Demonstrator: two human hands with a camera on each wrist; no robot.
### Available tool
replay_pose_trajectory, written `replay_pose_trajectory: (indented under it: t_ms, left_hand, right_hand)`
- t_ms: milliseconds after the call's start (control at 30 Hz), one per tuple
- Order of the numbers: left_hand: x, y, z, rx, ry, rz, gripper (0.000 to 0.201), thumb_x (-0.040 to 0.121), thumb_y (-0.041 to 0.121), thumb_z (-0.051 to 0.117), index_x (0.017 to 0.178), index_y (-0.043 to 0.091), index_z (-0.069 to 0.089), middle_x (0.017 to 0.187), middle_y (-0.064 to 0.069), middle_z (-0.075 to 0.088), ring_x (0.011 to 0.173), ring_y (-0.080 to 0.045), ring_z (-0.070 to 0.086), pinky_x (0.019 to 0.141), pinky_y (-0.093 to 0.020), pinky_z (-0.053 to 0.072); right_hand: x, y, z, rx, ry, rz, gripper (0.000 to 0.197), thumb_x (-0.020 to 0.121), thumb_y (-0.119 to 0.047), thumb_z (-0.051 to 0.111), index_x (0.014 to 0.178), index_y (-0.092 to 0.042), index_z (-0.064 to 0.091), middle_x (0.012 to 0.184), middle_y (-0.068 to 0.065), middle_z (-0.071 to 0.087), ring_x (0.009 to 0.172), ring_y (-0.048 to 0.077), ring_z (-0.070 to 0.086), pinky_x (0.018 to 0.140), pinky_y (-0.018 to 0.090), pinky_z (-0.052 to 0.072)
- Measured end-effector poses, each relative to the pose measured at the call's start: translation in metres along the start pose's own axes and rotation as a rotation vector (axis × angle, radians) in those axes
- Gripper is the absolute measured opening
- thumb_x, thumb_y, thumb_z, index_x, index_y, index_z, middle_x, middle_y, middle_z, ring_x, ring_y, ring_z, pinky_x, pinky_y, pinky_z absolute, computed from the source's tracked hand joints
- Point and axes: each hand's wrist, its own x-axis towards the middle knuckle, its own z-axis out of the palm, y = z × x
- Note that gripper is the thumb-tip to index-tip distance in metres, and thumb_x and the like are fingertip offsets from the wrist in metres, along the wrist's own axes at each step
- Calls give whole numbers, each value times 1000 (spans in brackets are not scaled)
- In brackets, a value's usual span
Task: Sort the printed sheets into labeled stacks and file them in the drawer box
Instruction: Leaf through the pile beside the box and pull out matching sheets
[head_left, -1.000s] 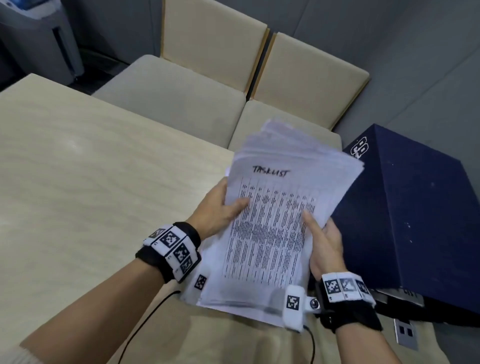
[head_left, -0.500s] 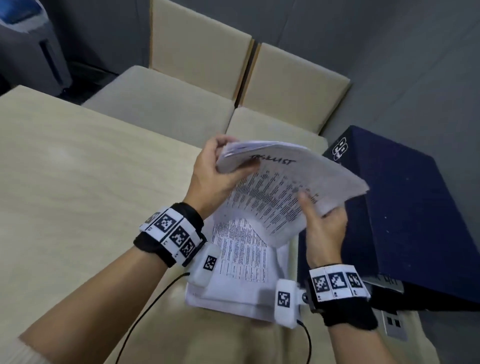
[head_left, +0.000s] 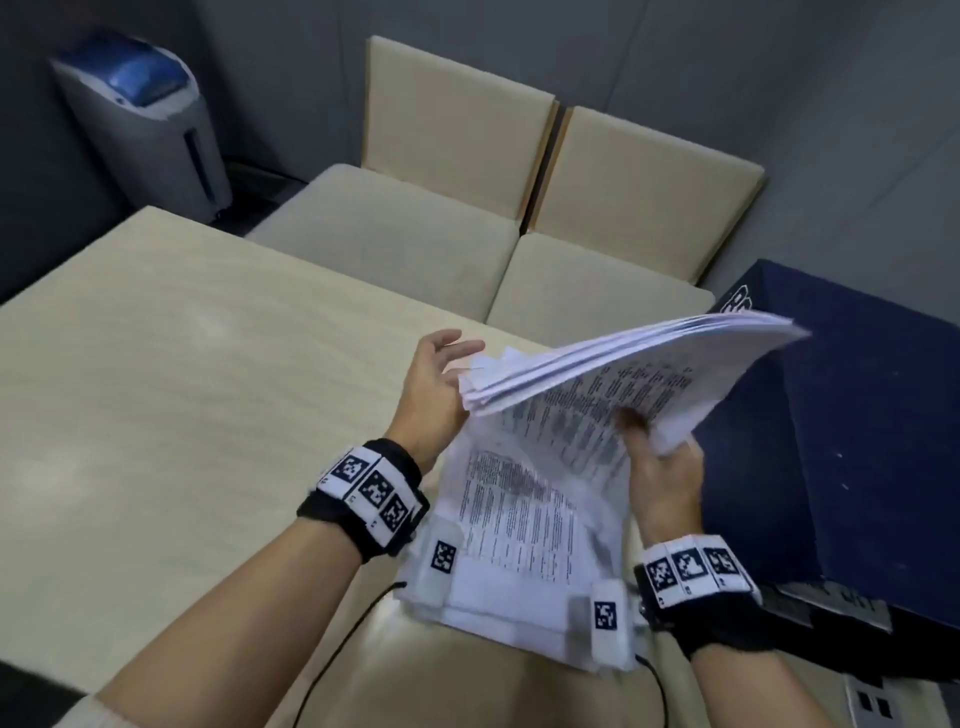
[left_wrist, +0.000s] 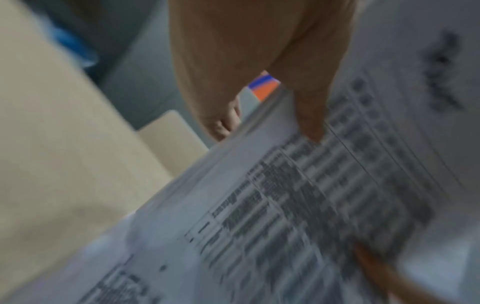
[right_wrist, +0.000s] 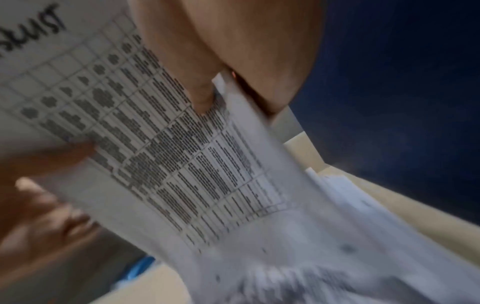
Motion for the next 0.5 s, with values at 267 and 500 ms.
replay_pose_trajectory:
  t_ms: [267,500]
  left_hand:
    - [8,32,-77,143,-78,76,39,81,10,80,115,6,62,99,-3,75,83,-15,73,68,-25,55]
    - [36,49,-195,169,34,38,39,83,2,76,119,5,61,109,-11,74,96,-29,73,81,-42,60]
  right_hand:
    - [0,-49,72,248,-32,-113,36,82,-27,77,112,-14,62,94,-8,72,90,3,69,80,19,54]
    - [-10,-51,202,170,-293,-66,46,84,-23,76,125,-18,57,116,-6,70,108,9,66,91,28,51]
